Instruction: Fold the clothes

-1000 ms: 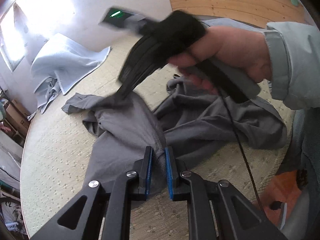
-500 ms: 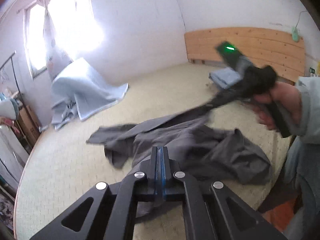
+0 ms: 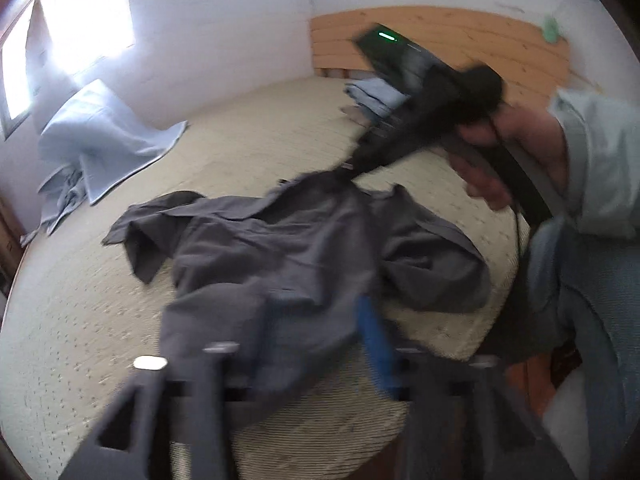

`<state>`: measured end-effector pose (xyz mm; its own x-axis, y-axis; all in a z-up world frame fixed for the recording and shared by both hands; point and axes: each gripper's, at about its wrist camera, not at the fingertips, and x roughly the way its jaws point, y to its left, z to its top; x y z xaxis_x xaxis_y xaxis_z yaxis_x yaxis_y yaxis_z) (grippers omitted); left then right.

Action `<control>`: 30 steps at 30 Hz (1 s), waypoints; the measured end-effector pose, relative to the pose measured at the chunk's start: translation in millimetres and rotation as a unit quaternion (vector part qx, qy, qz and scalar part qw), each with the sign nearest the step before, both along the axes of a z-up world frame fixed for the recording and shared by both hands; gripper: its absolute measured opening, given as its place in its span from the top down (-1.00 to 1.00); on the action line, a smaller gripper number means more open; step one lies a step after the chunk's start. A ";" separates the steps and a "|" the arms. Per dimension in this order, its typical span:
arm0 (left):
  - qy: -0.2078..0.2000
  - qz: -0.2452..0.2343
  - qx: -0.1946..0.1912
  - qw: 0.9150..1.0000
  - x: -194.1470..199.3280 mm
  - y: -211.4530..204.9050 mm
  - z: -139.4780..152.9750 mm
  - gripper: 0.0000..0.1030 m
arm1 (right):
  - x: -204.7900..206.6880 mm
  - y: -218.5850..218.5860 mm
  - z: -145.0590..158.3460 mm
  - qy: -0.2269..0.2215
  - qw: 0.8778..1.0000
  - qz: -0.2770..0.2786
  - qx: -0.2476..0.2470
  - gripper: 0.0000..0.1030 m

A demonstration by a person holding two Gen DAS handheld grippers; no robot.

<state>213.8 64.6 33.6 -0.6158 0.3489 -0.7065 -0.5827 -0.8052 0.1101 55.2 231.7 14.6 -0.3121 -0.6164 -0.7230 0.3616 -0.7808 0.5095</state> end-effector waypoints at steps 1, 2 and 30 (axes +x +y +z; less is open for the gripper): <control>0.003 -0.002 -0.005 1.000 2.8 7.1 -2.3 -0.39 | -1.7 1.4 -0.8 -0.002 1.000 0.001 -0.001 0.89; 0.006 -0.004 -0.011 1.000 4.5 15.2 -4.7 -0.39 | -3.4 2.8 -1.7 -0.003 1.000 0.001 -0.003 0.89; -0.029 0.008 -0.083 0.996 -27.9 52.3 -53.2 0.84 | 9.2 46.9 35.4 0.100 0.995 0.002 0.027 0.48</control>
